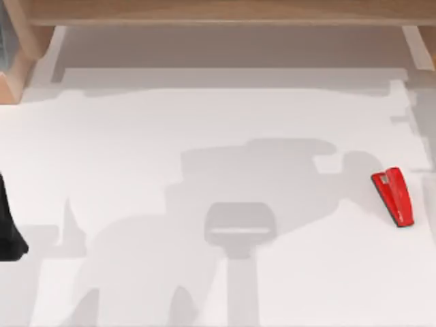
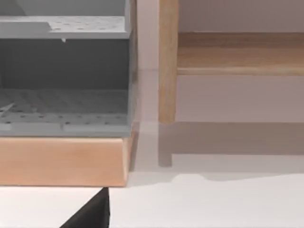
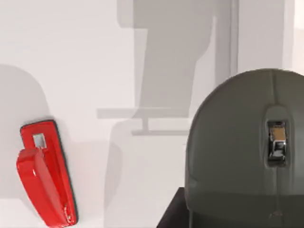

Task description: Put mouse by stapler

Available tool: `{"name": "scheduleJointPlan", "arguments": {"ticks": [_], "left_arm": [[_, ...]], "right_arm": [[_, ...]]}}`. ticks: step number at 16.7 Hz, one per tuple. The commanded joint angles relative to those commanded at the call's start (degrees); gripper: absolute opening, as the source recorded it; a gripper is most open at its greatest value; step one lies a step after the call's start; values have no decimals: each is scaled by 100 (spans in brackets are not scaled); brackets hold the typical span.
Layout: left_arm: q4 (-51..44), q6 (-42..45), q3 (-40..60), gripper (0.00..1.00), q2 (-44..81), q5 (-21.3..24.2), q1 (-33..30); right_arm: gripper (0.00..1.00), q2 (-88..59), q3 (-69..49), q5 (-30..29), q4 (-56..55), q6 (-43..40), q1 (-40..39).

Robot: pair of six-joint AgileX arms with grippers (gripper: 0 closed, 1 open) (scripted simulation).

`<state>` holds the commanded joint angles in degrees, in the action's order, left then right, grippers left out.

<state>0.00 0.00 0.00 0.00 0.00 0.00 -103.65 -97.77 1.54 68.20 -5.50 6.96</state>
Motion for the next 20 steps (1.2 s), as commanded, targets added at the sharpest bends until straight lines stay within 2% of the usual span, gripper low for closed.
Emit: {"name": "scheduleJointPlan", "arguments": {"ticks": [10,15,20], "left_arm": [[0,0,0,100,0,0,0],[0,0,0,100,0,0,0],[0,0,0,100,0,0,0]], "right_arm": [[0,144,2220,-29,-1291,338,-341],[0,-198,2735,-59,-1962,281,-253],[0,-280,2818,-66,-2096,261,-223]]}}
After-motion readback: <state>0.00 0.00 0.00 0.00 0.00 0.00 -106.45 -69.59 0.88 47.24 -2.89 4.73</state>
